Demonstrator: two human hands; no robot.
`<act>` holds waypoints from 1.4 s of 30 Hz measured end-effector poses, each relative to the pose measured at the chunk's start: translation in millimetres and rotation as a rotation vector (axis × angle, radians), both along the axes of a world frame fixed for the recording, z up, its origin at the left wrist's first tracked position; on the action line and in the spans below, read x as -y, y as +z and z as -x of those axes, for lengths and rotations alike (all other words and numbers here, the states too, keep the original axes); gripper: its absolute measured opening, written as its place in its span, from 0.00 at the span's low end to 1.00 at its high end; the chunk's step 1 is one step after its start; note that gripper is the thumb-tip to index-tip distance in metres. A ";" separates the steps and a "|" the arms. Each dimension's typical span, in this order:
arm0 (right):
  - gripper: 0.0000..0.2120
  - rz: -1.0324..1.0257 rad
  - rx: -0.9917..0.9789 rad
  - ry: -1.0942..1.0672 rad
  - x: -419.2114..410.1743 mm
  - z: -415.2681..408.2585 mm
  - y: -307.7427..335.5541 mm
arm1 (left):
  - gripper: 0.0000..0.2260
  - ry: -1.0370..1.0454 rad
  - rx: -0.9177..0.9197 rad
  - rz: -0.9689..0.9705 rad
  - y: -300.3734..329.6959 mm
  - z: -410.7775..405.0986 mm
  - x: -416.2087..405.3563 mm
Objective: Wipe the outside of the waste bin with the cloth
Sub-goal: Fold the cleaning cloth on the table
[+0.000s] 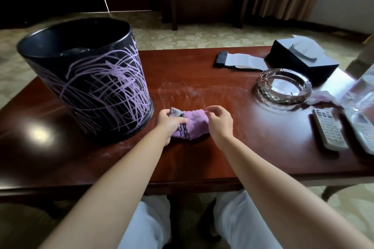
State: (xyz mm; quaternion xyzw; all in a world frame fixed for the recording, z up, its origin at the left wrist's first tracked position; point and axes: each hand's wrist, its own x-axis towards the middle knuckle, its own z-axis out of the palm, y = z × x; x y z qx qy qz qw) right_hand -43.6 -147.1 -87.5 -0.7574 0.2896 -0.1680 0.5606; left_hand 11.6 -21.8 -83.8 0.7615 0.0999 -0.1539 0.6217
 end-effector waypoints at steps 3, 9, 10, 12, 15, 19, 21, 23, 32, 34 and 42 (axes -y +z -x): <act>0.16 0.348 -0.087 0.127 9.9 0.9 -1.7 | 0.19 0.031 0.077 -0.067 -2.7 1.2 1.0; 0.23 0.590 -0.166 0.426 4.1 -10.6 8.0 | 0.23 -0.103 0.112 0.009 -2.0 -0.8 -7.1; 0.19 0.669 -0.177 0.443 2.1 -11.9 7.6 | 0.22 -0.097 0.119 0.033 -0.9 -0.7 -8.7; 0.12 0.801 -0.175 0.436 0.3 -11.5 4.1 | 0.19 -0.047 0.104 0.090 0.2 -1.7 -11.8; 0.07 0.773 -0.079 0.369 -3.6 -3.5 2.6 | 0.15 0.042 0.015 0.168 2.8 -2.2 -17.1; 0.06 0.616 0.053 0.327 -16.9 8.5 20.5 | 0.12 0.060 0.049 0.189 19.3 10.0 -26.0; 0.05 0.506 0.104 0.361 -26.4 15.5 36.5 | 0.10 0.044 0.067 0.201 33.9 22.6 -32.2; 0.03 0.400 0.153 0.366 -36.9 23.4 52.9 | 0.10 0.020 0.037 0.249 48.5 35.7 -40.1; 0.05 0.384 0.168 0.348 -78.0 60.8 97.1 | 0.07 0.033 0.095 0.321 88.5 101.9 -92.9; 0.04 0.351 0.162 0.381 -88.3 64.8 102.4 | 0.09 0.016 0.108 0.342 95.8 111.3 -106.2; 0.16 0.022 0.193 0.517 -131.3 68.4 117.0 | 0.14 -0.010 0.177 0.444 118.9 122.0 -149.5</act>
